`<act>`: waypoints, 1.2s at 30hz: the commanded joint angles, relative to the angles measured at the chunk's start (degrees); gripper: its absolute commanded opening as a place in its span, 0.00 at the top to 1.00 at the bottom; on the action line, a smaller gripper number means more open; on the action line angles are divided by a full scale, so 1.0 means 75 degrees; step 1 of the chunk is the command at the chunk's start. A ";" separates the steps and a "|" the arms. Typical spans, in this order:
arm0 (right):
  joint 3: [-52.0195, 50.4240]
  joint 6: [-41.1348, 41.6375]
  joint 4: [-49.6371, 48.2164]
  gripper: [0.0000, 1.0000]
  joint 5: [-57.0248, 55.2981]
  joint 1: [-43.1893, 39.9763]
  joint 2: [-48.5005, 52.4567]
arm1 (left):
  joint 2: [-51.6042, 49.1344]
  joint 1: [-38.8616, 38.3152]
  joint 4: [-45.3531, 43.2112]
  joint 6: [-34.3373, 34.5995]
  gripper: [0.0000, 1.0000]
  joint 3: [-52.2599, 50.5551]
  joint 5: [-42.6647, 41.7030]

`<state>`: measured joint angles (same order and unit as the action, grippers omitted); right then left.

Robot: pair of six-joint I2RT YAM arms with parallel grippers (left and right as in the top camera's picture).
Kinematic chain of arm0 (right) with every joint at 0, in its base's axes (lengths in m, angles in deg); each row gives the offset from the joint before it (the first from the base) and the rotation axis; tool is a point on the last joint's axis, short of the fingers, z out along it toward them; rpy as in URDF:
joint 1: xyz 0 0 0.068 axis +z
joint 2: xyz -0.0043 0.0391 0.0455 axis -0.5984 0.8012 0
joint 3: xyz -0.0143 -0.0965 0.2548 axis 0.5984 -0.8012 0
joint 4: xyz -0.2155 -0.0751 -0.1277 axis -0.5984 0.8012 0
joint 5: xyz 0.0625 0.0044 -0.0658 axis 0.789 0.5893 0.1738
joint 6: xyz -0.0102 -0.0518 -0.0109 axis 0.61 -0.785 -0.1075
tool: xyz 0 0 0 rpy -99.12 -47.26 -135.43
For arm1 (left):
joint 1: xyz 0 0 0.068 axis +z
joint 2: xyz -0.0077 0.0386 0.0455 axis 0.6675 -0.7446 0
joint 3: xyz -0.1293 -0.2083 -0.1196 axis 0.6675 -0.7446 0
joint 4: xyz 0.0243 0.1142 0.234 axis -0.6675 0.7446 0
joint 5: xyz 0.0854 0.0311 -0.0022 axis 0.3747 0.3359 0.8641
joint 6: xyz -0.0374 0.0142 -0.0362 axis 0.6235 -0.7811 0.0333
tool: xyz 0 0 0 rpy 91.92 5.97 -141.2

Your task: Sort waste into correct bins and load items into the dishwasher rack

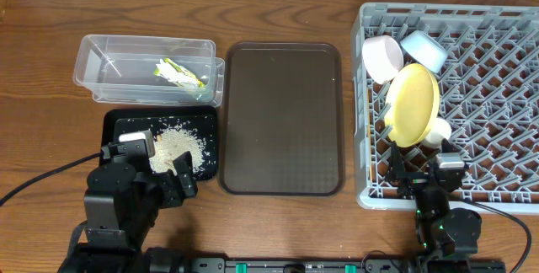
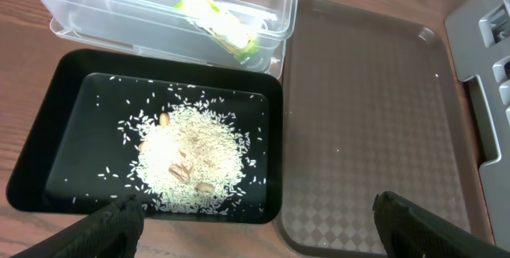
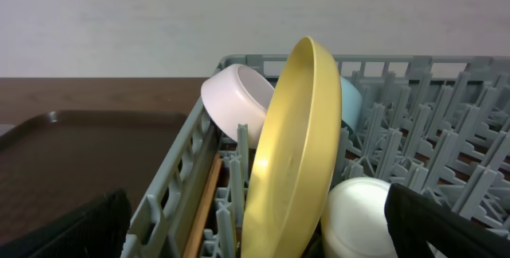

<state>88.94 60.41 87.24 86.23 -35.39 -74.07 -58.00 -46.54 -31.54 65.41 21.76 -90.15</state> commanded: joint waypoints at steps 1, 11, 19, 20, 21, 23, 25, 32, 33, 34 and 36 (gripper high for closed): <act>-0.0009 -0.0087 0.0032 0.01 -0.0079 0.0079 -0.0032 | 0.0006 -0.0012 0.0015 -0.0105 0.05 -0.0035 0.0009; -0.0009 -0.0087 0.0032 0.01 -0.0079 0.0079 -0.0032 | 0.0286 0.0070 0.0093 -0.0195 0.05 -0.0294 0.0268; -0.0009 -0.0087 0.0032 0.01 -0.0076 0.0079 -0.0032 | 0.2017 0.0152 -0.1988 -0.0195 0.05 -0.2524 0.0446; -0.0009 -0.0087 0.0032 0.01 -0.0076 0.0079 -0.0032 | 0.2296 0.0152 -0.2393 -0.0192 0.05 -0.2926 0.0443; -0.0009 -0.0087 0.0032 0.01 -0.0079 0.0079 -0.0032 | 0.2532 0.0149 -0.2766 -0.0192 0.05 -0.3273 0.0443; -0.0009 -0.0087 0.0032 0.01 -0.0079 0.0079 -0.0032 | 0.3005 0.0149 -0.3582 -0.0192 0.05 -0.3995 0.0440; -0.0009 -0.0087 0.0032 0.01 -0.0079 0.0079 -0.0032 | 0.3418 0.0149 -0.4470 -0.0192 0.05 -0.4663 0.0437; -0.0009 -0.0087 0.0029 0.01 -0.0079 0.0079 -0.0032 | 0.4132 0.0152 -0.7324 -0.0560 0.05 -0.6263 0.0446; -0.0009 -0.0085 0.0032 0.01 -0.0076 0.0079 -0.0032 | 0.4130 0.0152 -0.7740 -0.0734 0.05 -0.6461 0.0443; -0.0009 -0.0087 0.0032 0.01 -0.0076 0.0079 -0.0032 | 0.4130 0.0149 -0.7839 -0.0816 0.05 -0.6522 0.0449; -0.0009 -0.0087 0.0032 0.01 -0.0076 0.0079 -0.0032 | 0.4130 0.0149 -0.7676 -0.1000 0.05 -0.6519 0.0463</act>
<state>88.94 60.41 87.24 86.23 -35.39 -74.07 -27.51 -45.71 -88.98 61.50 -26.43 -87.31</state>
